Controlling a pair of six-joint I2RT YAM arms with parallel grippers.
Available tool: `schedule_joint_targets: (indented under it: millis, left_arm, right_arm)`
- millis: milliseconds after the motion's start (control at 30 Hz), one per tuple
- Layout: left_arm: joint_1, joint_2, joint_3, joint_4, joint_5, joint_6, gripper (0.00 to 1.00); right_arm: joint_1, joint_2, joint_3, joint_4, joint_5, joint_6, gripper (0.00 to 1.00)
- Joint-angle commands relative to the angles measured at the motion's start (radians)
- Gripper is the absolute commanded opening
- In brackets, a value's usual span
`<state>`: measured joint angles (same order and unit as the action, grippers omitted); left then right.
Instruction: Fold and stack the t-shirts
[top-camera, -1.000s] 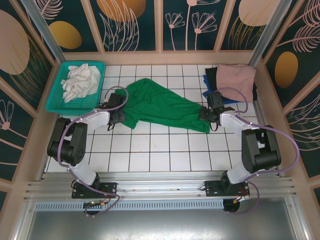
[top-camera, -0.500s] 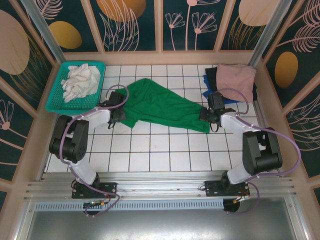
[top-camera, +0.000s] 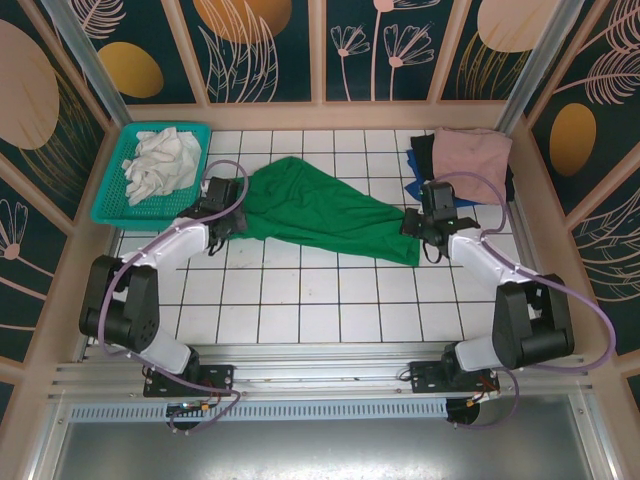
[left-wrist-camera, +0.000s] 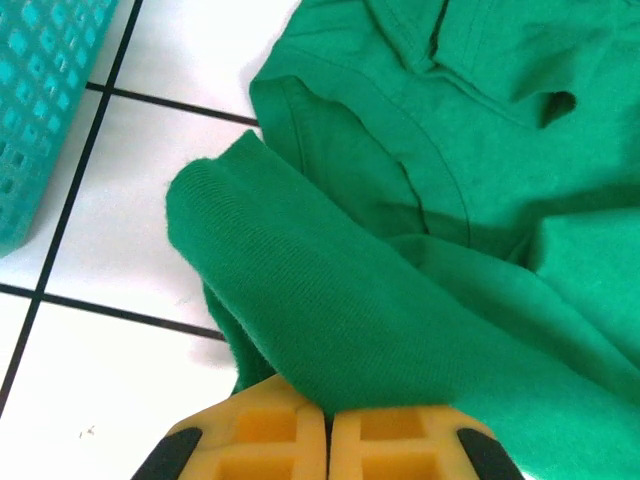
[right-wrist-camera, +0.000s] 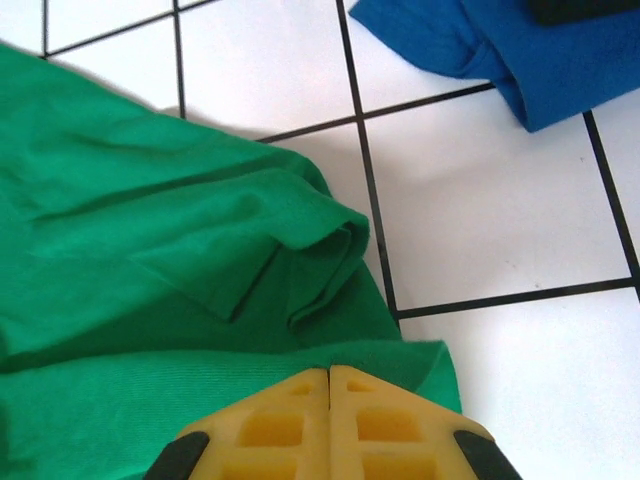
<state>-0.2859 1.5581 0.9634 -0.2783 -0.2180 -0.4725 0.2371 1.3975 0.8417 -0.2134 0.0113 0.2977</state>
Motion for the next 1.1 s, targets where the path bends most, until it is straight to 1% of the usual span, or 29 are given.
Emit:
schedule_joint_targets:
  millis: [0, 33, 100, 167, 200, 300, 467, 567, 667, 733, 833, 900, 933, 1067]
  left_arm:
    - [0.007, 0.026, -0.043, -0.008, 0.01, -0.003, 0.05]
    - [0.008, 0.034, -0.049, -0.005, 0.015, -0.007, 0.1]
    - [0.007, 0.032, -0.074, 0.015, 0.022, -0.012, 0.23]
    - [0.008, 0.032, -0.088, 0.028, 0.023, -0.012, 0.14]
    - [0.007, 0.035, -0.086, 0.023, 0.023, -0.01, 0.08]
    - [0.007, 0.04, -0.077, 0.018, 0.006, -0.007, 0.0]
    - [0.007, 0.042, -0.06, 0.005, 0.002, -0.005, 0.0]
    - [0.007, 0.017, -0.05, -0.025, -0.006, -0.009, 0.0]
    - [0.007, -0.068, -0.034, -0.088, 0.01, -0.014, 0.0]
    - [0.008, -0.164, -0.022, -0.131, 0.023, -0.015, 0.0]
    - [0.008, -0.32, 0.018, -0.198, 0.009, -0.024, 0.0]
    - [0.008, -0.419, 0.079, -0.248, -0.011, -0.026, 0.0]
    - [0.007, -0.465, 0.112, -0.271, -0.023, -0.025, 0.0]
    - [0.007, -0.594, 0.26, -0.346, -0.064, -0.018, 0.0]
  right_arm:
    - [0.002, -0.014, -0.033, 0.021, -0.054, 0.023, 0.0]
    - [0.005, -0.011, -0.038, 0.023, -0.053, 0.024, 0.0]
    - [0.007, -0.008, -0.043, 0.02, -0.042, 0.024, 0.0]
    - [0.007, -0.01, -0.047, 0.016, -0.029, 0.021, 0.0]
    - [0.007, -0.012, -0.046, 0.011, -0.024, 0.019, 0.0]
    - [0.007, -0.02, -0.046, 0.005, -0.018, 0.015, 0.0]
    - [0.007, -0.033, -0.045, -0.002, -0.014, 0.014, 0.0]
    - [0.007, -0.051, -0.039, -0.017, -0.015, 0.015, 0.0]
    - [0.016, -0.095, -0.018, -0.066, -0.018, 0.02, 0.0]
    - [0.038, -0.149, 0.005, -0.102, -0.012, 0.018, 0.0]
    - [0.072, -0.235, 0.058, -0.164, -0.001, 0.018, 0.0]
    - [0.097, -0.288, 0.108, -0.207, -0.001, 0.014, 0.0]
    - [0.112, -0.318, 0.138, -0.23, 0.024, 0.011, 0.0]
    - [0.153, -0.414, 0.26, -0.302, 0.043, 0.0, 0.0]
